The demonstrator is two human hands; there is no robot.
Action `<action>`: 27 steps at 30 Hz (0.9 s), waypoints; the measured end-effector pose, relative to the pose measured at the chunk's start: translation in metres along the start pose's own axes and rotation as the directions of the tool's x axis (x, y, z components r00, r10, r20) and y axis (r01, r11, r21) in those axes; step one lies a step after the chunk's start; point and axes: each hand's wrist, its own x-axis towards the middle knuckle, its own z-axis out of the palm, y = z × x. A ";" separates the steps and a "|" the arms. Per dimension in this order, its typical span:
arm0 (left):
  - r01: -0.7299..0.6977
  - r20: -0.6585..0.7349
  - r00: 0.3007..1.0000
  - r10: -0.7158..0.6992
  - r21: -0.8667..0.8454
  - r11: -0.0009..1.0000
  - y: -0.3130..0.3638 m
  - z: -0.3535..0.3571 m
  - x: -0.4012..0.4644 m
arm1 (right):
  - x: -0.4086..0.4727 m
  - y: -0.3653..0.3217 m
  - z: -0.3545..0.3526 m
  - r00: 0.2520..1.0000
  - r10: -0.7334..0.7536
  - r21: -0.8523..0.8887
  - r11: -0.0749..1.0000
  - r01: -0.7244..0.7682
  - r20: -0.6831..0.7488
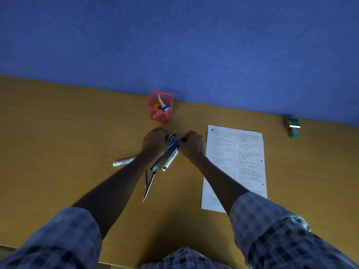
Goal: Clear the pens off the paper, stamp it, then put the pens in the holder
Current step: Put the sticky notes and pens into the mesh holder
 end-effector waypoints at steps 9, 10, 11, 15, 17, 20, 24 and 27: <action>-0.022 0.051 0.998 0.023 -0.010 1.000 0.007 -0.005 -0.002 | -0.001 -0.003 -0.011 0.995 0.087 0.209 0.973 -0.096 0.050; -0.033 0.054 0.998 0.034 -0.015 0.999 0.007 -0.005 -0.002 | -0.001 -0.003 -0.013 0.995 0.081 0.219 0.971 -0.091 0.053; -0.043 0.057 0.997 0.044 -0.015 0.999 0.008 -0.005 -0.001 | -0.001 -0.004 -0.015 0.996 0.073 0.227 0.970 -0.083 0.054; -0.089 0.055 0.995 0.089 -0.003 0.996 0.008 -0.005 0.001 | 0.000 -0.007 -0.026 0.999 0.034 0.240 0.970 -0.039 0.028; -0.131 0.066 0.990 0.128 0.035 0.991 0.008 -0.004 0.002 | 0.001 -0.009 -0.033 1.000 0.012 0.247 0.969 -0.014 0.013; -0.186 0.034 0.982 0.185 0.006 0.983 0.007 -0.006 0.004 | 0.004 -0.015 -0.047 0.999 -0.034 0.266 0.963 0.043 -0.039; -0.221 -0.120 0.971 0.206 -0.127 0.967 0.007 -0.019 0.008 | 0.009 -0.028 -0.068 0.988 -0.093 0.327 0.936 0.129 -0.122; -0.289 -0.286 0.936 0.207 -0.282 0.915 0.010 -0.038 0.008 | 0.014 -0.042 -0.086 0.971 -0.128 0.367 0.909 0.197 -0.204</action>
